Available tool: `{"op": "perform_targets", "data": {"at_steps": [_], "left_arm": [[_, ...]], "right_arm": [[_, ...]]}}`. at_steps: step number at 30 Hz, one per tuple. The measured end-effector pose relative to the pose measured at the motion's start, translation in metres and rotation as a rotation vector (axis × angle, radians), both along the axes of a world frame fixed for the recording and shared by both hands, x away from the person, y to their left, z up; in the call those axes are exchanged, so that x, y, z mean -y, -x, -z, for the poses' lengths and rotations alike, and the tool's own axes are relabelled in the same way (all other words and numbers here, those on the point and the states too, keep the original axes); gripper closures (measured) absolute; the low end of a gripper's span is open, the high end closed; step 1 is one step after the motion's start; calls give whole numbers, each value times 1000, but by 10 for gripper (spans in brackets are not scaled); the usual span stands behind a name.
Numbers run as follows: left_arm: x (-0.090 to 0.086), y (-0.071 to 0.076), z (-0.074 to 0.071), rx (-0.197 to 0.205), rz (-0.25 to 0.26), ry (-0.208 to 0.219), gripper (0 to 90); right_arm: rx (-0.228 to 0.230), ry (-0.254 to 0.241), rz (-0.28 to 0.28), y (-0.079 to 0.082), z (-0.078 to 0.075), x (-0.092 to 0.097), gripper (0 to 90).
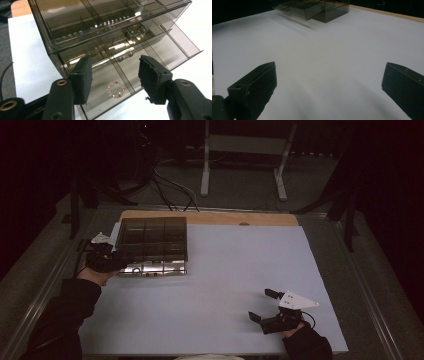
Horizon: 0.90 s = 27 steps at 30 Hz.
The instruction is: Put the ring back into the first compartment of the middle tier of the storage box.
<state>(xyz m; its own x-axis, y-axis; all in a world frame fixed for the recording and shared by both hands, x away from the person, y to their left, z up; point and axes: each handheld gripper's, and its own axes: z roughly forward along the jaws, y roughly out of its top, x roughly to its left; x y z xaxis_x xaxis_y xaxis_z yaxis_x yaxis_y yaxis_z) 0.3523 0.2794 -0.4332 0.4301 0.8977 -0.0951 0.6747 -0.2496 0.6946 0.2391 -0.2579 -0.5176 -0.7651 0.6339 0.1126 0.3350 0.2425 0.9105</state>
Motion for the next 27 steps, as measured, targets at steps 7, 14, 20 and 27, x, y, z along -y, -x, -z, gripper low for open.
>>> {"op": "perform_targets", "data": {"at_steps": [7, 14, 20, 27], "left_arm": [[1, 4, -7, 12, 0, -8, 396], [6, 7, -12, 13, 5, -29, 258], [8, 8, -16, 6, 18, 8, 150], [21, 12, -16, 1, 130, 11, 9]], "right_arm": [[-4, -2, 1, 0, 0, 0, 0], [-5, 0, 2, 0, 0, 0, 0], [-4, 3, 0, 0, 0, 0, 0], [-3, 4, 0, 0, 0, 0, 0]]}}
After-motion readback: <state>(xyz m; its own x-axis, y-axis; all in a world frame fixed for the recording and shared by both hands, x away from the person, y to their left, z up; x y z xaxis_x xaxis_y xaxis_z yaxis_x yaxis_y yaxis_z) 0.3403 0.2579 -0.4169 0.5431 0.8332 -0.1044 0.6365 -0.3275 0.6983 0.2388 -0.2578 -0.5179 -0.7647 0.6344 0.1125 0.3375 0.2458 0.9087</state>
